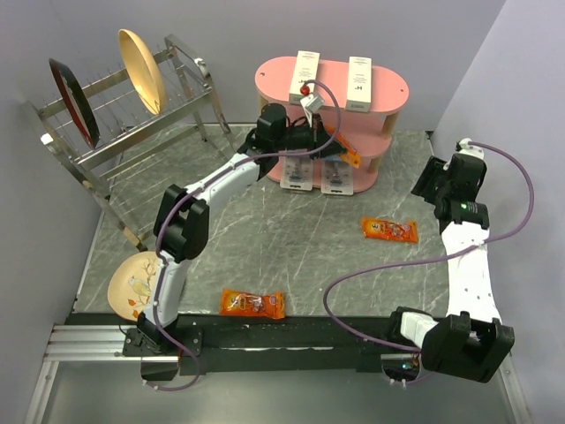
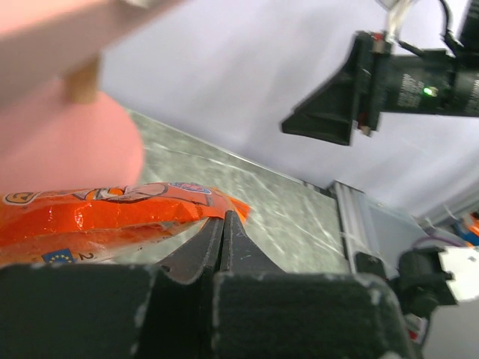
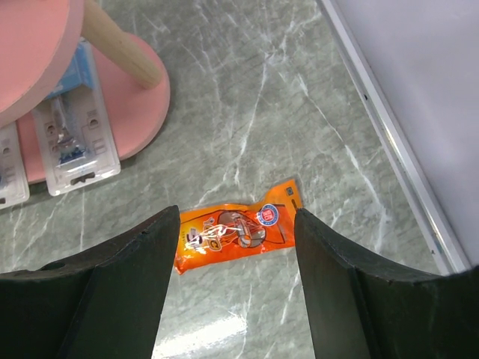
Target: Place and organize the shaving razors onto the shelf
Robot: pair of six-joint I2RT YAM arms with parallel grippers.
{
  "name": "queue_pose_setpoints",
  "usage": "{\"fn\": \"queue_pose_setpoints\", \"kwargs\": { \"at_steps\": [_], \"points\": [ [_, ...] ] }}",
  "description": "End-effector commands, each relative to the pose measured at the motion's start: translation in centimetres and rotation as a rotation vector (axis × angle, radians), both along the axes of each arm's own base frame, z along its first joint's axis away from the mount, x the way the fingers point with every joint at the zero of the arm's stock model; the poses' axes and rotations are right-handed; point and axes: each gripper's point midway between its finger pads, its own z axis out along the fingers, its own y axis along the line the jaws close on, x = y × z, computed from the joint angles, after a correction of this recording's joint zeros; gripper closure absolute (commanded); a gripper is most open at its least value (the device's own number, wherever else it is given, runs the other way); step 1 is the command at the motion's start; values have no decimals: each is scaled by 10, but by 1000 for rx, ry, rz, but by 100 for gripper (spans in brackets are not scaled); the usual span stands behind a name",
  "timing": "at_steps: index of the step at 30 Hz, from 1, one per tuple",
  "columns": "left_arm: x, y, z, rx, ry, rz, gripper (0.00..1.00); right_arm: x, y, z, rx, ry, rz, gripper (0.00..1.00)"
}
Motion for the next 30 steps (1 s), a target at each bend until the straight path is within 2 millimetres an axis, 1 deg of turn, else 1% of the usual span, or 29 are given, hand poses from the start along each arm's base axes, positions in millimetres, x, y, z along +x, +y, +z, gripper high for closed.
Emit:
{"fn": "queue_pose_setpoints", "kwargs": {
  "at_steps": [1,2,4,5,6,8,9,11,12,14,15,16,20,23,30],
  "points": [
    [26,8,-7,9,11,100,99,6,-10,3,-26,-24,-24,30],
    [26,10,-14,18,28,106,99,7,-10,4,-23,-26,-22,30],
    [28,15,-17,24,37,132,99,9,-11,2,-21,-26,-27,30],
    [27,17,-23,34,52,136,99,9,-11,3,-22,-28,-27,30],
    [27,20,-22,33,54,139,99,10,-11,2,-22,-27,-28,30],
    [25,24,-29,44,73,138,98,11,-11,1,-18,-28,-29,30],
    [23,25,-28,43,75,136,98,12,-11,0,-14,-26,-27,30],
    [21,27,-34,51,92,132,98,13,-10,-1,-10,-26,-26,30],
    [19,28,-32,47,90,128,98,13,-10,-1,-9,-26,-25,30],
    [15,29,-35,46,113,119,98,14,-10,-2,-8,-28,-24,30],
    [13,29,-31,39,106,117,98,15,-10,-1,-7,-30,-25,30],
    [11,30,-34,43,115,117,97,15,-10,-2,-7,-30,-25,30],
    [9,33,-33,48,111,127,97,15,-9,-2,-4,-32,-23,30],
    [8,35,-28,49,102,127,96,14,-9,-4,-1,-32,-25,30],
    [4,38,0,37,28,120,95,13,-7,-8,8,-31,-21,30]
  ]
}}
